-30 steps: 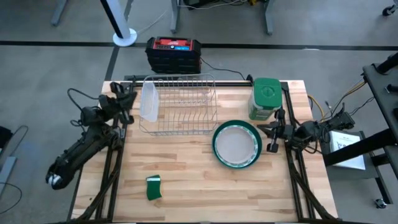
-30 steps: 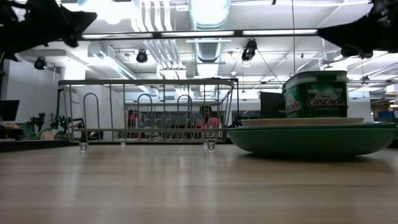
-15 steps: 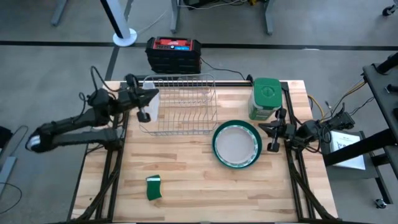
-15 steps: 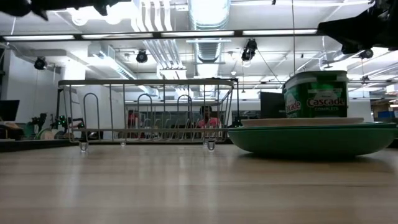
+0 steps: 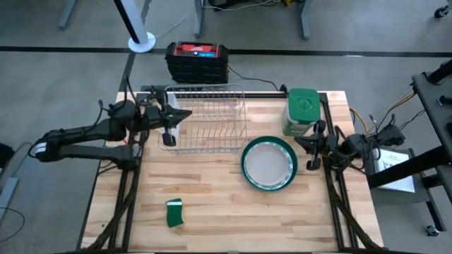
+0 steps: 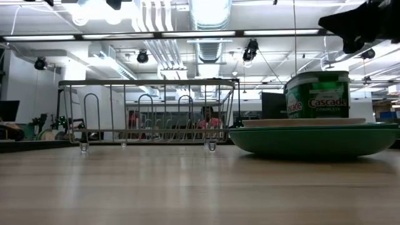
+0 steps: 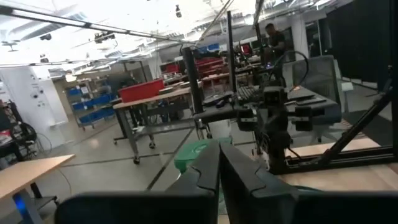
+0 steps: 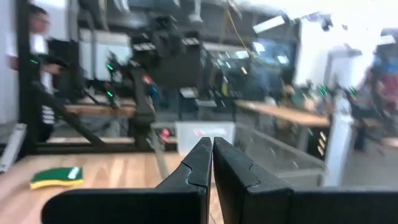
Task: Sort dishes
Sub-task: Put the white plate on the dish rack
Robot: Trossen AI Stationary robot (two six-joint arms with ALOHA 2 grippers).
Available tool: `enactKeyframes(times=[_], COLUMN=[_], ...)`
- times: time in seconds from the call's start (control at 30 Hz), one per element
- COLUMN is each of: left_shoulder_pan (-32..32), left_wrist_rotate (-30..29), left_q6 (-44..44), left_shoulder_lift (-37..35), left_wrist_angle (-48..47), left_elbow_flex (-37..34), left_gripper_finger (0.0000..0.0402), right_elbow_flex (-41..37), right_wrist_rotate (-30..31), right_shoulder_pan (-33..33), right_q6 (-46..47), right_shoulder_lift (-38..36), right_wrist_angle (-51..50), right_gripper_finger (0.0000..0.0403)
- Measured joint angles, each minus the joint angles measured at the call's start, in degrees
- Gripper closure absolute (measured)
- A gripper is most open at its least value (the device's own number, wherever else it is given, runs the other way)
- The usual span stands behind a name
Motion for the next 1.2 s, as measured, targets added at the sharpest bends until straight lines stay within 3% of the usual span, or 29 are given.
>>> enactKeyframes(times=[0.37, 0.5, 0.6, 0.77, 0.97, 1.1, 1.2], left_shoulder_pan=[-0.06, 0.03, 0.02, 0.0, 0.02, -0.06, -0.06], left_wrist_rotate=[0.0, -0.48, -5.27, -6.53, -6.49, -6.45, -6.03], left_q6=[-3.59, -5.92, -7.37, -8.75, -7.82, -6.67, -6.58], left_shoulder_lift=[2.2, 3.43, 3.99, 5.32, 5.51, 5.52, 5.53], left_wrist_angle=[-1.13, -7.49, -14.57, -26.82, -33.8, -37.82, -39.19], left_elbow_flex=[1.07, 2.95, 5.36, 8.53, 8.8, 8.7, 8.68], left_gripper_finger=[0.0401, 0.0401, 0.0401, 0.0401, 0.0401, 0.0401, 0.0401], right_elbow_flex=[19.0, 22.41, 24.92, 30.36, 38.13, 40.81, 41.89], right_wrist_rotate=[7.81, 8.62, 8.71, 8.5, 2.96, -3.56, -4.98], right_shoulder_pan=[0.02, 0.02, 0.0, -0.14, -1.97, -2.92, -3.17], right_q6=[10.74, 13.12, 16.7, 30.16, 47.66, 47.74, 45.74], right_shoulder_lift=[19.52, 27.42, 33.09, 41.57, 51.49, 56.41, 58.9], right_wrist_angle=[-23.59, -25.65, -27.05, -34.28, -48.51, -51.72, -52.28], right_gripper_finger=[0.0394, 0.0394, 0.0394, 0.0394, 0.0394, 0.0394, 0.0394])
